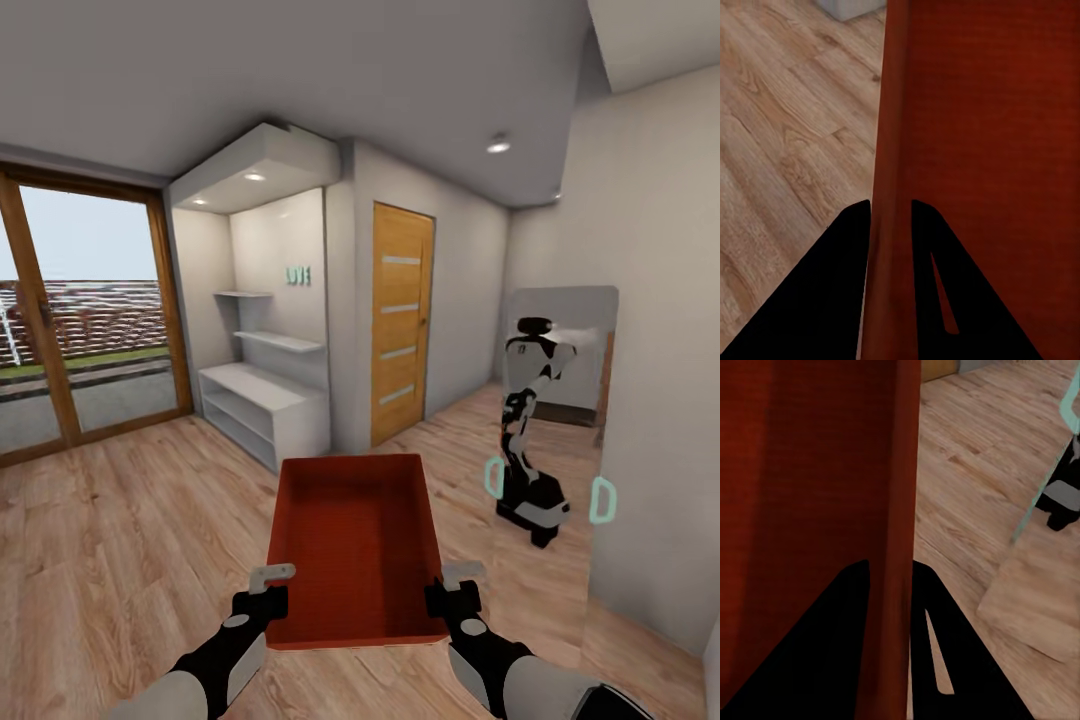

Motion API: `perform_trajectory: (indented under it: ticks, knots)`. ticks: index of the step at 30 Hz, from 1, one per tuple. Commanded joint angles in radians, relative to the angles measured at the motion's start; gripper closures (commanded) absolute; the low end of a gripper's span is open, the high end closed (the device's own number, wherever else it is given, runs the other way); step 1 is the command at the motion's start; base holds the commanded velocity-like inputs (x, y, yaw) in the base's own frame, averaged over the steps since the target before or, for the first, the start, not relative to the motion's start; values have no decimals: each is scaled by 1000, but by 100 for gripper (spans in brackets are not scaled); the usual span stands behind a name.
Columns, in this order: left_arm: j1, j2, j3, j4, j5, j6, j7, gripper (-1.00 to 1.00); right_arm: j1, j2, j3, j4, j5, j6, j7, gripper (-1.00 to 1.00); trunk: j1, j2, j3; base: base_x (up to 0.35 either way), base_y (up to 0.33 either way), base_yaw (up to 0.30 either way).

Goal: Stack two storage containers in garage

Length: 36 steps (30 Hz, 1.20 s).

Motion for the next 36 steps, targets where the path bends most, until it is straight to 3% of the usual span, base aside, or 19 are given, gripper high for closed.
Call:
perform_trajectory:
  ticks: [1, 19, 27, 36]
  knots:
    - [0, 6, -22, -2, -5, -16, 37, 100, -1, 1, -76, -1, -5, 5, 0, 100, 1, -1, -1, 322, 0, 0]
    - [0, 6, -22, -2, -5, -16, 37, 100, -1, 1, -76, -2, -5, 3, 0, 100, 1, -1, -1, 322, 0, 1]
    - [-1, 6, -23, -2, -5, -16, 37, 100, -1, 1, -76, -1, -5, 4, 0, 100, 1, -1, -1, 322, 0, 194]
    - [0, 6, -23, -2, -5, -16, 37, 100, -1, 1, -76, -2, -5, 3, 2, 100, 1, -1, -1, 322, 0, 30]
